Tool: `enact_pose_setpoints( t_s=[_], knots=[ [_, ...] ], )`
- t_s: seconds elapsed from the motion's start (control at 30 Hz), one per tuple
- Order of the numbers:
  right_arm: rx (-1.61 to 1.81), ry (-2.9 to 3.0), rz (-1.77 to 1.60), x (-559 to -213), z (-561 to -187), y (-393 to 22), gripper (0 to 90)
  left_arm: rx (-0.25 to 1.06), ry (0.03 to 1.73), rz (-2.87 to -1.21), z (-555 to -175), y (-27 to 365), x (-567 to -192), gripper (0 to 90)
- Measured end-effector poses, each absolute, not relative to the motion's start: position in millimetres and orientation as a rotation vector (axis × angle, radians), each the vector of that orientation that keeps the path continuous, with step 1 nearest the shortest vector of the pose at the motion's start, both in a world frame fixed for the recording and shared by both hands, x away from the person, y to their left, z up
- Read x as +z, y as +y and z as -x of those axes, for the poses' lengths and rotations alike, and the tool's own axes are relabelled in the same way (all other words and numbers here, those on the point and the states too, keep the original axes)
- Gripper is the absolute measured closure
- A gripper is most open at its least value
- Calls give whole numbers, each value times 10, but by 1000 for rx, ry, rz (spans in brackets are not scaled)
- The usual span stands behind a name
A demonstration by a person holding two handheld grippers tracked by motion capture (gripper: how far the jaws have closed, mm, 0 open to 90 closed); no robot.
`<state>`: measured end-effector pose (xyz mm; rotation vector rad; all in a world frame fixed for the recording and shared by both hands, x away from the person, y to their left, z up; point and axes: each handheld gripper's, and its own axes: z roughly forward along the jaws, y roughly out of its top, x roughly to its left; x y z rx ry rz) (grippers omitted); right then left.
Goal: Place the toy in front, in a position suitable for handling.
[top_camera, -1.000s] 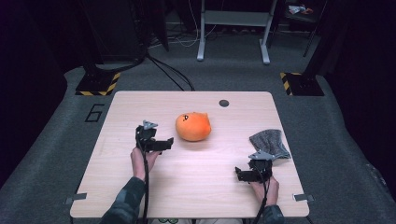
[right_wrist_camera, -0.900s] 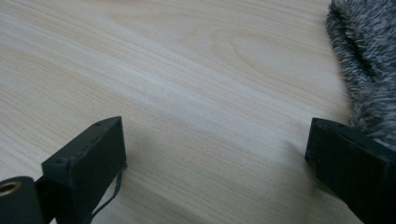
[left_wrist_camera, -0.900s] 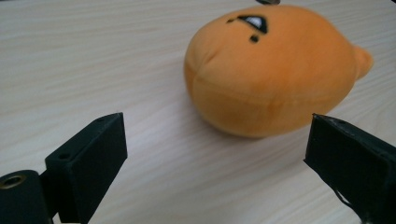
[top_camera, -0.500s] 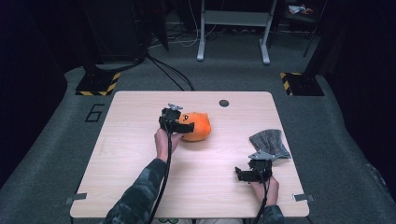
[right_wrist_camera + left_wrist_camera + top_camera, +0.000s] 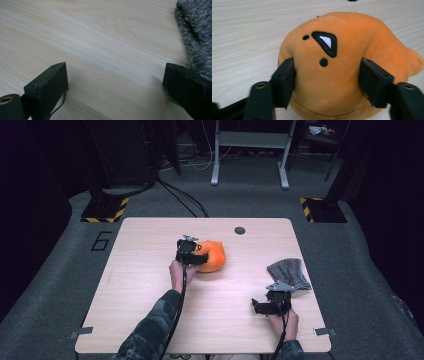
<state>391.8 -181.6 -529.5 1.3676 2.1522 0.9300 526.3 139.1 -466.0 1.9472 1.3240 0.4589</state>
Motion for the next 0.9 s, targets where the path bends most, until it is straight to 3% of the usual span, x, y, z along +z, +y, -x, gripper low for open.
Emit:
enact_pose_setpoints(
  t_s=[0.03, 0.07, 0.17, 0.33, 0.9],
  knots=[
    [930, 2152, -1368, -5295, -3918, -1816, 51, 454, 1320, -1950, -5259, 1396, -4662, 353],
    [930, 2152, -1368, -5295, -3919, -1816, 52, 454, 1309, -1955, -5257, 1396, -4667, 415],
    [931, 2152, -1367, -5296, -3919, -1817, 52, 454, 1299, -1962, -5258, 1394, -4672, 489],
    [931, 2154, -1360, -5296, -3922, -1820, 55, 463, 1277, -1953, -5239, 1392, -4679, 564],
    [932, 2156, -1356, -5296, -3922, -1824, 62, 409, 1054, -1949, -5146, 1603, -4439, 602]
  ],
)
